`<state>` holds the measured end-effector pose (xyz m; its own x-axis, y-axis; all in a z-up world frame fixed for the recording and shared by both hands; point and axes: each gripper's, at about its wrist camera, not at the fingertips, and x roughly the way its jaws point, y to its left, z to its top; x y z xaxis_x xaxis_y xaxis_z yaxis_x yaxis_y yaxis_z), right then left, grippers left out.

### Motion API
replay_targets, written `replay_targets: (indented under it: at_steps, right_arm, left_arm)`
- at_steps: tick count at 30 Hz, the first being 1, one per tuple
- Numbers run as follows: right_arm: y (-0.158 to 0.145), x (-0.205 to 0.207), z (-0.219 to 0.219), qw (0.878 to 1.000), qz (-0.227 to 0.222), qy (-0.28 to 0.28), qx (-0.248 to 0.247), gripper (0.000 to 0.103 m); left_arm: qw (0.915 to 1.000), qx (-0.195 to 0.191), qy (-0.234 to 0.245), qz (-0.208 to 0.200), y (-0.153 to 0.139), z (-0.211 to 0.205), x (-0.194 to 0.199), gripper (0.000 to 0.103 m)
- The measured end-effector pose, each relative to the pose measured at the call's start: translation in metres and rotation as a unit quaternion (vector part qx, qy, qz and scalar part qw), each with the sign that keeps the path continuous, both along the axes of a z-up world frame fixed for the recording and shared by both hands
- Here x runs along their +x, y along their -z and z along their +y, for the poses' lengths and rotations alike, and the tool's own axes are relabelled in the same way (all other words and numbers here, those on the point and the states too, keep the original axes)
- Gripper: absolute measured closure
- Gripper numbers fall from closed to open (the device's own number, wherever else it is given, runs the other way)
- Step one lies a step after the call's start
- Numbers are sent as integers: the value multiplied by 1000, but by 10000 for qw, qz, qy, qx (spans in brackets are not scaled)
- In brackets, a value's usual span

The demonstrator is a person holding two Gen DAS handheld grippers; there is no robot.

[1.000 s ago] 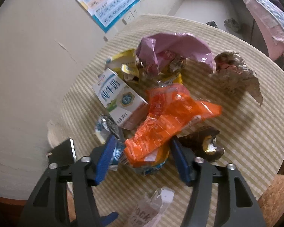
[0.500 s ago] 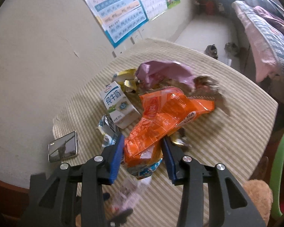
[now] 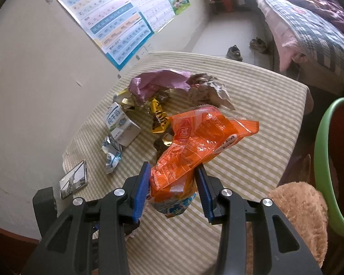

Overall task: Collect trash
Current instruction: 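Grasp the orange snack bag with the right tool and lift it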

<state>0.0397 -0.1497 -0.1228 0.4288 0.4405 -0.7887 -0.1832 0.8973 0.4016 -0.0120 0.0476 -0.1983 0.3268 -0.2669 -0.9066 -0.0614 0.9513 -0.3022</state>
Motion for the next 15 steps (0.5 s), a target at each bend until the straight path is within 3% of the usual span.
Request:
replay_targets:
  at_steps: [2, 4, 15]
  right_arm:
    - [-1, -1, -4, 10000, -28, 27, 32, 64]
    - [-2, -3, -6, 10000, -90, 31, 19, 64]
    - [-12, -10, -32, 9990, -393, 210, -24, 64]
  left_arm:
    - [9999, 78, -31, -69, -5, 0, -1, 61]
    - [9997, 133, -52, -178, -11, 1, -4, 70]
    - [9969, 211, 54, -756, -57, -26, 8, 70]
